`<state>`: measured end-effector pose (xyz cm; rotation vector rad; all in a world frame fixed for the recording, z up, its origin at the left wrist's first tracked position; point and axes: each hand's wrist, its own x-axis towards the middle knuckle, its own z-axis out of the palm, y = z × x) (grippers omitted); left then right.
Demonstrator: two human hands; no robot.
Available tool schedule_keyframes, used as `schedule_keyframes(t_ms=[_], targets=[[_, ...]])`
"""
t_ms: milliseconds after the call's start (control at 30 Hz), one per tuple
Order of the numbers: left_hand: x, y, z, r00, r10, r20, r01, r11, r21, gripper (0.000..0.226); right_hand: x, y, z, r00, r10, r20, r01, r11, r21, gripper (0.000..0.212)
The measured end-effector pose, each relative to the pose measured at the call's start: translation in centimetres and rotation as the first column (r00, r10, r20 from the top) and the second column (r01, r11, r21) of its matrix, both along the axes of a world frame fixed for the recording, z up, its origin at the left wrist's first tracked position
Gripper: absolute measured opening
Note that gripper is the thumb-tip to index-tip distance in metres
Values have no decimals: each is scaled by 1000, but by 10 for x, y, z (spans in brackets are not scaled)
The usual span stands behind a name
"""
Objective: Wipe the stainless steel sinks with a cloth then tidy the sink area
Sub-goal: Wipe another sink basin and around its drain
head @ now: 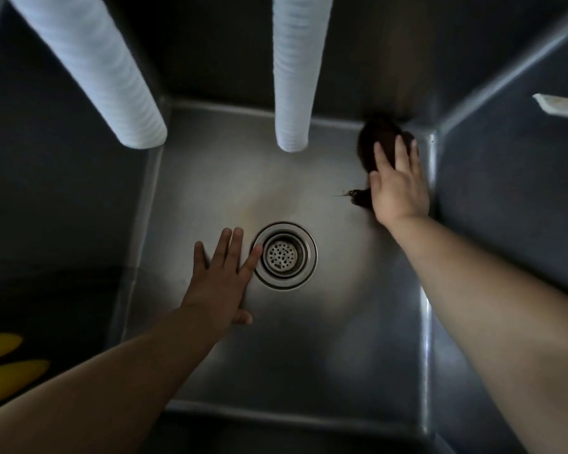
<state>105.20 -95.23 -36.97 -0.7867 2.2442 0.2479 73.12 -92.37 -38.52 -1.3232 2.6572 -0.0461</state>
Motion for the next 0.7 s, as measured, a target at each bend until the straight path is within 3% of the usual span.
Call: schedule_keyframes(t_ms=[133, 467, 700], targets=[[-1, 0, 2, 1000, 12, -4, -12, 1000, 7, 127, 16, 33, 5, 995, -102, -15, 102, 994, 27, 51], [-3, 3, 18, 1000, 18, -10, -18, 1000, 6, 123, 127, 159, 12, 986, -164, -10, 163, 967, 197, 57], [-1, 0, 11, 1000, 13, -25, -13, 1000, 3, 123, 97, 109, 17, 993, -119, -12, 119, 981, 155, 55]])
